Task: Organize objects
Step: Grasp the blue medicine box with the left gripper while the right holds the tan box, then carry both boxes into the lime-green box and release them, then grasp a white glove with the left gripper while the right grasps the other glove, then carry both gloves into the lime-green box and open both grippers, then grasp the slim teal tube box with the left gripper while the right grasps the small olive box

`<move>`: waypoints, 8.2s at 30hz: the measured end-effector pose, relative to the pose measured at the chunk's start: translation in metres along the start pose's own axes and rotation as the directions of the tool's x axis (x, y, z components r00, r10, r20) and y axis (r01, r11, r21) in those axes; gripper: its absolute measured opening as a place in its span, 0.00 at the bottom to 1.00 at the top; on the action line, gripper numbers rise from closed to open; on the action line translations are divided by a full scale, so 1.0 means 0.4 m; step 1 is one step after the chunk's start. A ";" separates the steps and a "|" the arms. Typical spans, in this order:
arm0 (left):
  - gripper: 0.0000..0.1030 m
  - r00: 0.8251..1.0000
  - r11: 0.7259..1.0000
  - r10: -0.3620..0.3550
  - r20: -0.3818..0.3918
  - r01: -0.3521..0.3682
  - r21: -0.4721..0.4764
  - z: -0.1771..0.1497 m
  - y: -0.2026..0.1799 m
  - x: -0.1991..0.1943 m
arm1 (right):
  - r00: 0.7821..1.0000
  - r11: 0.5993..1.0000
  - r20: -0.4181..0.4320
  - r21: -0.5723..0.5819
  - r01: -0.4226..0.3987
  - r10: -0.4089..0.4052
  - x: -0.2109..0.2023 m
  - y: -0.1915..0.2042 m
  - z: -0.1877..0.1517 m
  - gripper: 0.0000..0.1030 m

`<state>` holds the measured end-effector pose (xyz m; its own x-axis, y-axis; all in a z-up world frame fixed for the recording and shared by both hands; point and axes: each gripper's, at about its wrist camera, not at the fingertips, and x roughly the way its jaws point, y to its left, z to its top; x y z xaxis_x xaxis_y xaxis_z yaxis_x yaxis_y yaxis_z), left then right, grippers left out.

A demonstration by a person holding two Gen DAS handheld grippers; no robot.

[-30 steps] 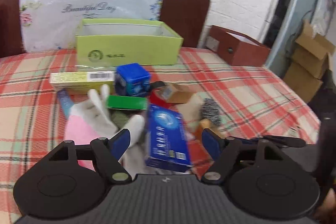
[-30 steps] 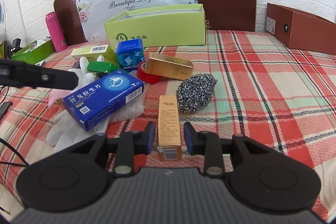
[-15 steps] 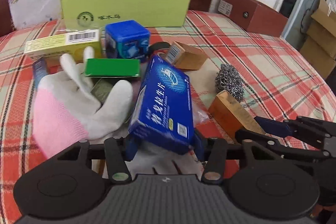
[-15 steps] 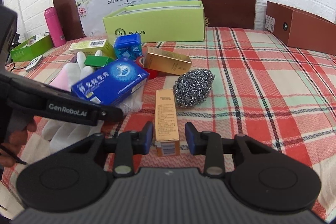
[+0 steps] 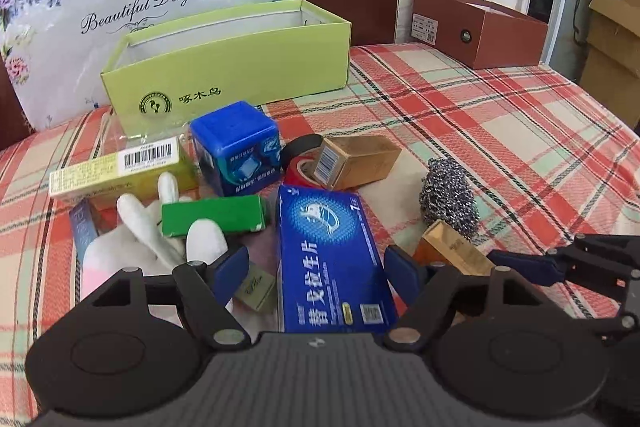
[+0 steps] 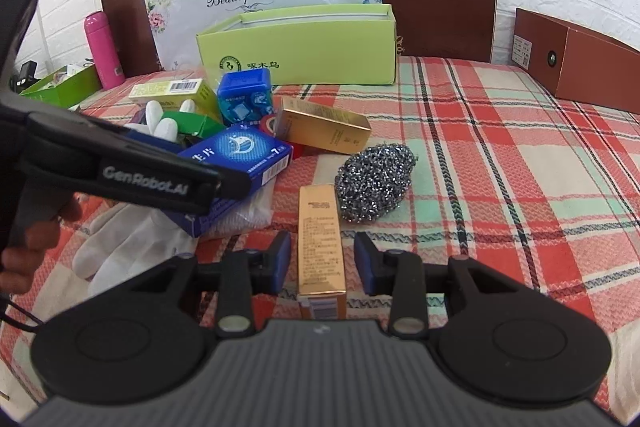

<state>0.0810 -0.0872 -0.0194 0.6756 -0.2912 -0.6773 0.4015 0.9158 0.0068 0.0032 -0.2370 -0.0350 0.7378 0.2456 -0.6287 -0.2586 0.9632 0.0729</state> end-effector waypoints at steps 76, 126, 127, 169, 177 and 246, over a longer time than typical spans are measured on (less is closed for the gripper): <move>0.86 0.975 0.935 -0.009 0.221 0.086 -0.344 0.368 0.291 -0.004 | 0.922 1.000 0.386 -0.017 0.025 -0.017 0.143 -0.097 0.504 1.00; 0.07 0.998 0.889 -0.037 0.058 0.060 -0.454 -0.123 0.297 -0.149 | 0.974 0.980 0.111 -0.042 -0.194 0.197 -0.076 0.131 0.035 0.07; 0.07 0.996 0.888 -0.066 0.065 0.088 -0.452 -0.128 0.297 -0.169 | 0.971 0.979 0.126 -0.031 -0.202 0.204 -0.096 0.115 0.044 0.07; 0.54 0.976 0.940 -0.216 -0.040 0.197 -0.280 -0.228 0.252 -0.156 | 0.990 0.977 -0.072 -0.164 -0.135 0.125 -0.060 0.039 -0.050 0.15; 0.09 0.967 0.928 -0.253 -0.028 0.234 -0.290 -0.210 0.279 -0.210 | 0.970 0.969 0.012 -0.047 -0.241 0.242 -0.149 -0.004 0.019 0.11; 0.80 0.970 0.949 0.053 0.236 0.024 -0.315 0.169 0.230 -0.228 | 0.916 0.999 0.399 -0.026 -0.037 0.045 -0.072 -0.057 0.374 1.00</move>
<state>0.0982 0.0048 0.0928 0.8229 -0.2989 -0.4832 0.2025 0.9489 -0.2420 0.0811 -0.2498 0.0974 0.9130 0.3114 -0.2635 -0.3022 0.9502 0.0760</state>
